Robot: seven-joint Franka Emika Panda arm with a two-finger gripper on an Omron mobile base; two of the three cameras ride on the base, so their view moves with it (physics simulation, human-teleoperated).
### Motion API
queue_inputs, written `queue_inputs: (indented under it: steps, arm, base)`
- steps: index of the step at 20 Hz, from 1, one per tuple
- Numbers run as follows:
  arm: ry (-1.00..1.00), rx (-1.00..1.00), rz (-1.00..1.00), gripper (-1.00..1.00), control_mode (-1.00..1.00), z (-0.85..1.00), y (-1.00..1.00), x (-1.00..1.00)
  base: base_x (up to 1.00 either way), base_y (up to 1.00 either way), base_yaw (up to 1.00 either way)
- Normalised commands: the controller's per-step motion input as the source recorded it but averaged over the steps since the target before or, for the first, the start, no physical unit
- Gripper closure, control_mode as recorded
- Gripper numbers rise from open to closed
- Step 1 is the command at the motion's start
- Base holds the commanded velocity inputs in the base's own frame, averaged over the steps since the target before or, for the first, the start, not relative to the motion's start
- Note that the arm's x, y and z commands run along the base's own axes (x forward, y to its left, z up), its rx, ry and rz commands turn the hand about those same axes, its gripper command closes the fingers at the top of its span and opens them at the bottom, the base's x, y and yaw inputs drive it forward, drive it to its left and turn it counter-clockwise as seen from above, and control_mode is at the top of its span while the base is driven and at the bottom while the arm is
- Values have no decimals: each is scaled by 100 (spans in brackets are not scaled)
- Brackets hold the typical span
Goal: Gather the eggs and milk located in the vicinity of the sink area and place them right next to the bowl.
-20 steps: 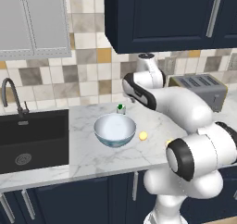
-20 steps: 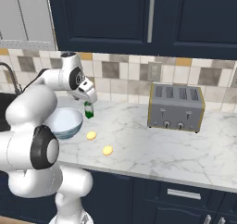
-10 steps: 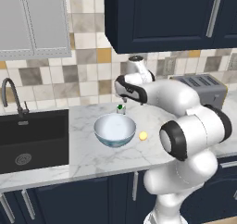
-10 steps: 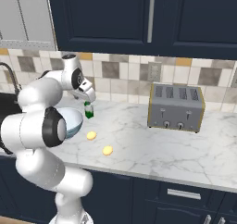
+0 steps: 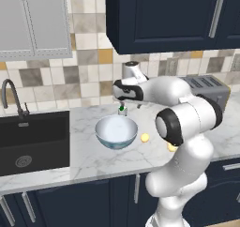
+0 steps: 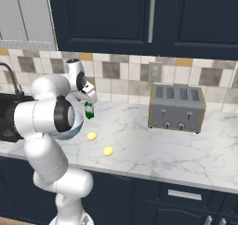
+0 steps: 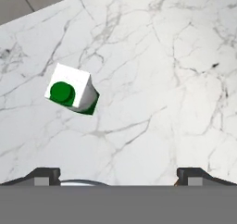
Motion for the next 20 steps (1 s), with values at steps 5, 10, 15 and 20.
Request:
queue_inputs:
  steps: [5,10,15,20]
  arm:
    - [0,0,0,-100,-100,-13,7,28]
    - [0,0,0,-100,-100,-7,4,24]
    - [0,0,0,-100,-100,-5,6,20]
    - [0,0,0,-100,-100,-12,13,27]
  base:
    - [0,0,0]
    - [0,0,0]
    - [0,0,0]
    - [0,0,0]
